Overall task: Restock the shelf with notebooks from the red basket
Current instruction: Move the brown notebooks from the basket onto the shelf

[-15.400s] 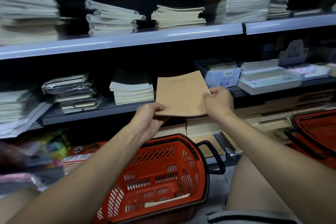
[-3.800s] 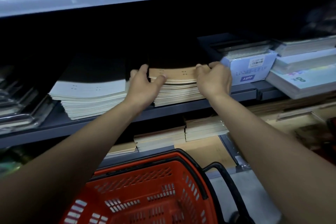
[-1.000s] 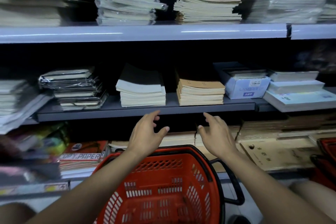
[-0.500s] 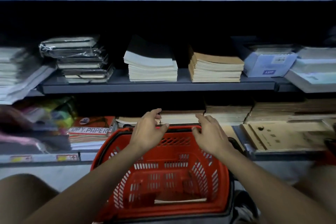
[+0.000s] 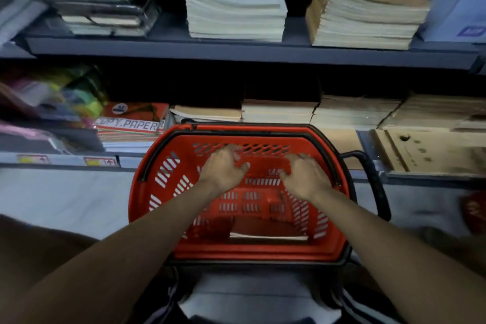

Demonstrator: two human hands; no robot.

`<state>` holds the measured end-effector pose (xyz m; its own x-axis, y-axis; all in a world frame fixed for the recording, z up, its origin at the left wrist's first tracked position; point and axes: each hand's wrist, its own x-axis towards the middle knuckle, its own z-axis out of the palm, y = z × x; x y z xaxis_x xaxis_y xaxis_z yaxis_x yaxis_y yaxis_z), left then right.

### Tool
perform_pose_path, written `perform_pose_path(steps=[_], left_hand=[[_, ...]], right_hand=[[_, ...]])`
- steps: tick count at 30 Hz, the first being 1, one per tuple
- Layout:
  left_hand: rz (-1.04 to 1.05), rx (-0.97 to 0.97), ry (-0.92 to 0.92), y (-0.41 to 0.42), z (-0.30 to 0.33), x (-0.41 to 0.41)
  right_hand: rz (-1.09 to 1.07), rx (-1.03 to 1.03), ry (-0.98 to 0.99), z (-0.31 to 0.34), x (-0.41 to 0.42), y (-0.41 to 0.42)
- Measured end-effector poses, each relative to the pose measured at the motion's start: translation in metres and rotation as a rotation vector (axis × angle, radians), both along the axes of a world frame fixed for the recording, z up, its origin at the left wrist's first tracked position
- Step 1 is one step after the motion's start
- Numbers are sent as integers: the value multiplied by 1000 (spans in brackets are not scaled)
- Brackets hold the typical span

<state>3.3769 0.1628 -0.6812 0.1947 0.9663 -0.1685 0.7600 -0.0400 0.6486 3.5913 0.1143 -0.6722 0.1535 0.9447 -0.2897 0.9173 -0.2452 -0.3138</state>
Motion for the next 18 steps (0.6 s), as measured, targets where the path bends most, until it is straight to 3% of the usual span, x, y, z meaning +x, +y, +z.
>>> perform_pose_path(steps=[9, 13, 18], left_hand=[[-88, -425, 185, -17, -68, -4], [-109, -552, 279, -28, -93, -8], [24, -794, 172, -38, -105, -7]], right_hand=[[79, -524, -86, -64, -5, -14], [90, -655, -160, -86, -5, -26], [120, -716, -162, -95, -9, -25]])
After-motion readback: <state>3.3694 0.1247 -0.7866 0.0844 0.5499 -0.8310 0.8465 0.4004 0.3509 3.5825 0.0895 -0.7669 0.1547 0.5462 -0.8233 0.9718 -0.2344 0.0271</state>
